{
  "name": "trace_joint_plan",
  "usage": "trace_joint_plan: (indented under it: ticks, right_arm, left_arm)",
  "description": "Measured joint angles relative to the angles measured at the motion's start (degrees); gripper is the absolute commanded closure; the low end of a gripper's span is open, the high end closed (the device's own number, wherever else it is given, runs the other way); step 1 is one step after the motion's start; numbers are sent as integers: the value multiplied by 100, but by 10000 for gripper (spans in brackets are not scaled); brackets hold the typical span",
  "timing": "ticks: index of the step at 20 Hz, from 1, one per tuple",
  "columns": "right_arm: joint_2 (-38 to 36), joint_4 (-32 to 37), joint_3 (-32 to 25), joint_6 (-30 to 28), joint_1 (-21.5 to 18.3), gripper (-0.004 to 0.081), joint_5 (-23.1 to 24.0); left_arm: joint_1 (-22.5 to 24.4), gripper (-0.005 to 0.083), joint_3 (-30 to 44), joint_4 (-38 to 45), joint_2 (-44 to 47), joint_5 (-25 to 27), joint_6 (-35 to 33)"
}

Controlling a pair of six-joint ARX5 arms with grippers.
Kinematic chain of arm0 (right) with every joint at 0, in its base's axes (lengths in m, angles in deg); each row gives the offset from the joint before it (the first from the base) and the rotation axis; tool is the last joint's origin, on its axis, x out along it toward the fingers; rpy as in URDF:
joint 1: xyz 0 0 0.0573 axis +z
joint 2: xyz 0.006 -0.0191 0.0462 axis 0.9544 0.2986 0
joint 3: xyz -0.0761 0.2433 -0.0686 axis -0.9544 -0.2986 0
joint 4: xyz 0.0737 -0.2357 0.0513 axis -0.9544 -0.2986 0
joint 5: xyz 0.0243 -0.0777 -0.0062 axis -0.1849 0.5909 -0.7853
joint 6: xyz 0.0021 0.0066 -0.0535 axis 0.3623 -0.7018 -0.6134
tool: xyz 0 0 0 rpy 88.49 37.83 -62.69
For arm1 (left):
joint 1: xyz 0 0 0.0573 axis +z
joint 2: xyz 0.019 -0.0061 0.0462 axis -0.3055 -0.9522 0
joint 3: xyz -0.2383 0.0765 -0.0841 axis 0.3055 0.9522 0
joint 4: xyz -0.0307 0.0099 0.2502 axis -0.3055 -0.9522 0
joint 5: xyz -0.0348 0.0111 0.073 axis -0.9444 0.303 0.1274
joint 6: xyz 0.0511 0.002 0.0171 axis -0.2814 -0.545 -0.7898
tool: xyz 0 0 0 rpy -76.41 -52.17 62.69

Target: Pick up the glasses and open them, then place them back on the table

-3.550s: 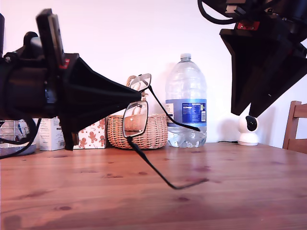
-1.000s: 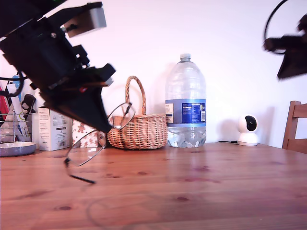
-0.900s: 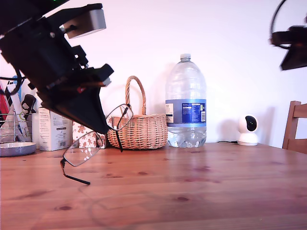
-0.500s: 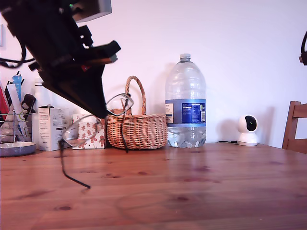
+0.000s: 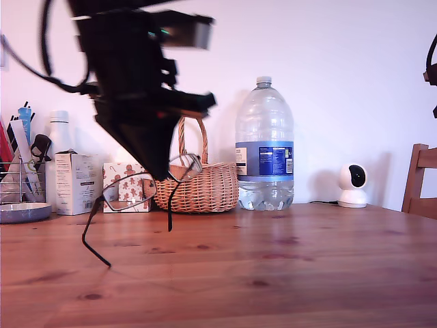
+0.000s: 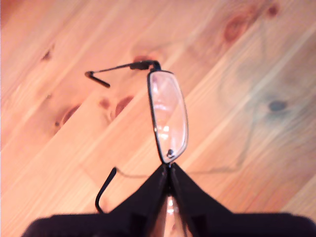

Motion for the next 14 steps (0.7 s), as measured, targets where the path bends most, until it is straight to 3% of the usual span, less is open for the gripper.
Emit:
trace_joint_plan:
  ticks: [7, 14]
  right_arm:
    - [0, 42, 0, 114, 0, 780, -138]
    - [0, 87, 0, 129, 0, 780, -273]
  left_arm:
    - [-131, 796, -828, -881, -1049, -26, 649]
    - [-138, 795, -997, -927, -1394, -789, 1602]
